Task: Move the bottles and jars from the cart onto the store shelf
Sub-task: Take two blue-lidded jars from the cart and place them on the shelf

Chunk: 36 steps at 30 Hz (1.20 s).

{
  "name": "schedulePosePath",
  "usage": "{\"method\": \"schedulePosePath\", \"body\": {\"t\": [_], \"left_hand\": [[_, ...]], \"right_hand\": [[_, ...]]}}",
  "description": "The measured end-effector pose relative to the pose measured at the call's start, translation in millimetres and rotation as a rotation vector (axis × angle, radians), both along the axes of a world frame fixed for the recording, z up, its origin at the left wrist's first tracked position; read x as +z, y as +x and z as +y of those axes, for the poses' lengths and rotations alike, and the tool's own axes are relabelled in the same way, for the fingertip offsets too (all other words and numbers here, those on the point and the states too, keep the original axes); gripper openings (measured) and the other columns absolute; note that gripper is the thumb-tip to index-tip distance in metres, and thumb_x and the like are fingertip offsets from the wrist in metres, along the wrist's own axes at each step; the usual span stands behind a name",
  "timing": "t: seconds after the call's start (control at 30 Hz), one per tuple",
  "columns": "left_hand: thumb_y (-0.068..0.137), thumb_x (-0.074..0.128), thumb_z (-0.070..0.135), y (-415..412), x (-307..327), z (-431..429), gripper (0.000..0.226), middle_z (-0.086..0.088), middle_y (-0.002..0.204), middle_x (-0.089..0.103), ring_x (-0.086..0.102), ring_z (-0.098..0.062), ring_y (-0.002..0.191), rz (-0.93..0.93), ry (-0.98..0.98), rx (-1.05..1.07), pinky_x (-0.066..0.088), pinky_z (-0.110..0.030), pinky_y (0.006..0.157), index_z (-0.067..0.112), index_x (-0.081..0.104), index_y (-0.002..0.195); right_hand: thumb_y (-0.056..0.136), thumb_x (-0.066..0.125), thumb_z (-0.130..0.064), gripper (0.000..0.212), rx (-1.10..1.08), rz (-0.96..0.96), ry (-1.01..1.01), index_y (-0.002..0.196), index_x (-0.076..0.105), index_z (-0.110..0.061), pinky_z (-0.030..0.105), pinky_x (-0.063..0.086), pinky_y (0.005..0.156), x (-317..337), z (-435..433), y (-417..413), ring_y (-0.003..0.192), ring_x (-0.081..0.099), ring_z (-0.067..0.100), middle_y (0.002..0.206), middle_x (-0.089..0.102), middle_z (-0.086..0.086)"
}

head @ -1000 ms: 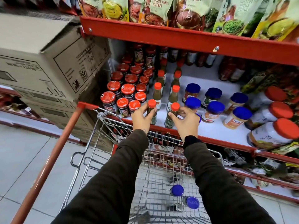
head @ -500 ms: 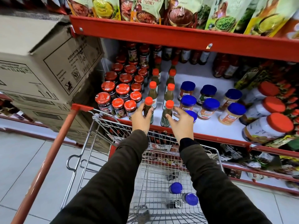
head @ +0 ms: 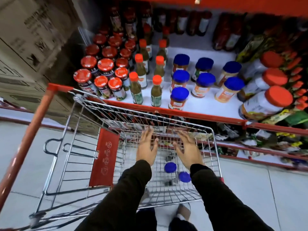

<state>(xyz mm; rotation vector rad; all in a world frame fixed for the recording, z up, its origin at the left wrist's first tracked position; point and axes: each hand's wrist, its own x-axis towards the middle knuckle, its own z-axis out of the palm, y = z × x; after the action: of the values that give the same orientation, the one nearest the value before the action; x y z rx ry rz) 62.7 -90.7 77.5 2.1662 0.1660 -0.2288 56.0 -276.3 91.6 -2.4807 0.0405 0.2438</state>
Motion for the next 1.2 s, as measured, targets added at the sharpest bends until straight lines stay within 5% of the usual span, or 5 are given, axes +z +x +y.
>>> {"method": "schedulePosePath", "body": {"t": [0.1, 0.3, 0.47, 0.73, 1.2], "left_hand": [[0.103, 0.045, 0.033, -18.6, -30.9, -10.9, 0.056, 0.004, 0.168, 0.015, 0.012, -0.014, 0.156, 0.138, 0.058, -0.114, 0.015, -0.023, 0.117, 0.029, 0.027, 0.156], [0.1, 0.054, 0.02, -47.4, -97.1, -29.0, 0.062, -0.003, 0.165, 0.026, 0.028, -0.021, 0.152, 0.384, 0.115, -0.258, 0.025, -0.03, 0.123, 0.021, 0.028, 0.156], [0.096, 0.059, 0.013, -56.1, -155.9, -49.9, 0.066, -0.007, 0.161, 0.033, 0.035, -0.024, 0.147, 0.507, 0.112, -0.279, 0.026, -0.025, 0.117, 0.015, 0.03, 0.155], [0.078, 0.078, 0.007, -49.6, -200.0, -72.4, 0.055, -0.011, 0.117, 0.071, 0.066, -0.03, 0.108, 0.445, 0.123, -0.098, 0.04, -0.02, 0.08, 0.013, 0.056, 0.127], [0.075, 0.084, 0.008, -49.9, -104.6, -56.7, 0.059, -0.002, 0.116, 0.062, 0.059, -0.024, 0.117, 0.305, -0.123, 0.106, 0.056, -0.038, 0.094, 0.008, 0.057, 0.128]], "right_hand": [[0.102, 0.049, -0.039, 0.05, -0.03, 0.159, -0.031, 0.148, 0.045, -0.019, 0.032, 0.033, 0.117, -32.8, -32.6, -23.0, 0.145, 0.04, 0.022, 0.16, 0.037, 0.001], [0.094, 0.065, -0.027, 0.064, 0.106, 0.583, -0.121, 0.15, 0.039, -0.01, 0.031, 0.034, 0.114, -102.5, -78.0, -51.7, 0.141, 0.044, 0.027, 0.156, 0.042, 0.012], [0.083, 0.076, -0.021, 0.076, 0.275, 0.733, -0.15, 0.149, 0.041, -0.016, 0.034, 0.039, 0.112, -155.4, -87.4, -51.5, 0.139, 0.046, 0.028, 0.152, 0.045, 0.008], [0.07, 0.08, -0.032, 0.06, 0.415, 0.565, -0.327, 0.121, 0.052, -0.017, 0.037, 0.053, 0.08, -191.9, -78.8, -41.6, 0.106, 0.066, 0.036, 0.124, 0.062, 0.009], [0.06, 0.087, -0.045, 0.074, 0.039, 0.314, 0.0, 0.124, 0.059, -0.02, 0.029, 0.053, 0.083, -97.9, -103.1, -45.3, 0.104, 0.063, 0.024, 0.119, 0.06, 0.002]]}}
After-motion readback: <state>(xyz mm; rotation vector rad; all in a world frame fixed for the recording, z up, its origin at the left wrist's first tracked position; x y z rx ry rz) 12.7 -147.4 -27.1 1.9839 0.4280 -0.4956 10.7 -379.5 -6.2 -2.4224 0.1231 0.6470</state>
